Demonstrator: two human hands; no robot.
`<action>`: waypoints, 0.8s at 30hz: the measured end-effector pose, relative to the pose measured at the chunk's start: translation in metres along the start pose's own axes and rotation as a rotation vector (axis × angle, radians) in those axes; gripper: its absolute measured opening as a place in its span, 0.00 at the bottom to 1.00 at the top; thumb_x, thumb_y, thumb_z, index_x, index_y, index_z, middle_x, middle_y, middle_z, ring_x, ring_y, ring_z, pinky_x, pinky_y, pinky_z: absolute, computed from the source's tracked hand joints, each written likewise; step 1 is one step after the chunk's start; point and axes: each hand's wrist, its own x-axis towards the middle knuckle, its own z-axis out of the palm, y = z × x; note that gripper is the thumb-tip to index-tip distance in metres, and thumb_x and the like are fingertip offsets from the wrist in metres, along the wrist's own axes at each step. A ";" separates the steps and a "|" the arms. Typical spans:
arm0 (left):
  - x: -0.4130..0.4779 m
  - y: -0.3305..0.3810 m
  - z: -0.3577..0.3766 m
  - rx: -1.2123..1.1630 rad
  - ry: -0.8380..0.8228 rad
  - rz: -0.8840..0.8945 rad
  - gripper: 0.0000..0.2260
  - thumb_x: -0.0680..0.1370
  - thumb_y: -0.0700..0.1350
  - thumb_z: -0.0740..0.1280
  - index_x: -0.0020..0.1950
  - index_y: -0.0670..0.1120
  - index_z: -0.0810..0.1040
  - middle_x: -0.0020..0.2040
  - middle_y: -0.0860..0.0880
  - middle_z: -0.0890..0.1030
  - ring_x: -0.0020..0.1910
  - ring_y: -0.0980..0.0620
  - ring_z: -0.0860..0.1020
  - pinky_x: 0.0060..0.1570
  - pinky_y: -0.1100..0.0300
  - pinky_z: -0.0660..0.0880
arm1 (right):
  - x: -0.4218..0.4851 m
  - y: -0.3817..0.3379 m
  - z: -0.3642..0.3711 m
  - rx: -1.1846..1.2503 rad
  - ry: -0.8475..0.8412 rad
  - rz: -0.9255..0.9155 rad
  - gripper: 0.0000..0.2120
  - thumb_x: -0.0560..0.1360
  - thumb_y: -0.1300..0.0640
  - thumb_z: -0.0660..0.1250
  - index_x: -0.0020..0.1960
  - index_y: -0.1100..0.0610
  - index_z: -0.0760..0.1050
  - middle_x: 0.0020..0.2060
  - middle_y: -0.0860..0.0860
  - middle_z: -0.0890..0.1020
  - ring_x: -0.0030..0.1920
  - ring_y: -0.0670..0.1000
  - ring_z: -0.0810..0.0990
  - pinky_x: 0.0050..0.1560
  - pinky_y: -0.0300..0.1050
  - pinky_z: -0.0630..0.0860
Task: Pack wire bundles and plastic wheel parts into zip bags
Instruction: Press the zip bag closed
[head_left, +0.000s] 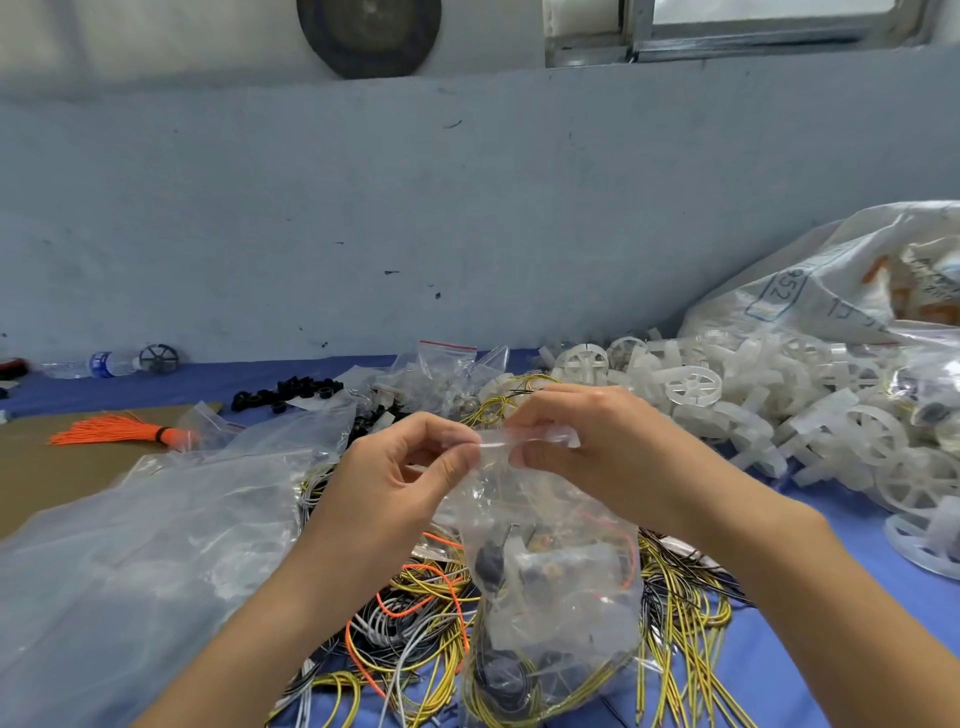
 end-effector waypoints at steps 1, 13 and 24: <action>0.000 0.000 -0.001 0.006 0.010 0.000 0.02 0.75 0.49 0.70 0.46 0.57 0.82 0.44 0.54 0.84 0.42 0.55 0.81 0.43 0.64 0.78 | -0.001 0.002 -0.002 -0.011 -0.004 0.015 0.06 0.76 0.47 0.69 0.51 0.45 0.80 0.46 0.41 0.81 0.48 0.44 0.78 0.50 0.50 0.76; 0.003 0.001 0.000 -0.029 -0.060 -0.005 0.05 0.74 0.53 0.70 0.46 0.56 0.83 0.45 0.57 0.85 0.47 0.60 0.83 0.47 0.70 0.76 | -0.001 -0.007 0.003 -0.074 -0.001 -0.050 0.12 0.76 0.42 0.65 0.54 0.46 0.81 0.48 0.42 0.81 0.50 0.47 0.78 0.53 0.45 0.73; 0.007 0.005 -0.007 0.152 -0.106 0.007 0.06 0.75 0.56 0.69 0.48 0.56 0.82 0.45 0.61 0.84 0.46 0.64 0.81 0.44 0.75 0.72 | -0.004 0.007 -0.006 -0.062 0.049 -0.068 0.08 0.78 0.51 0.67 0.52 0.48 0.84 0.46 0.41 0.81 0.49 0.46 0.77 0.51 0.44 0.73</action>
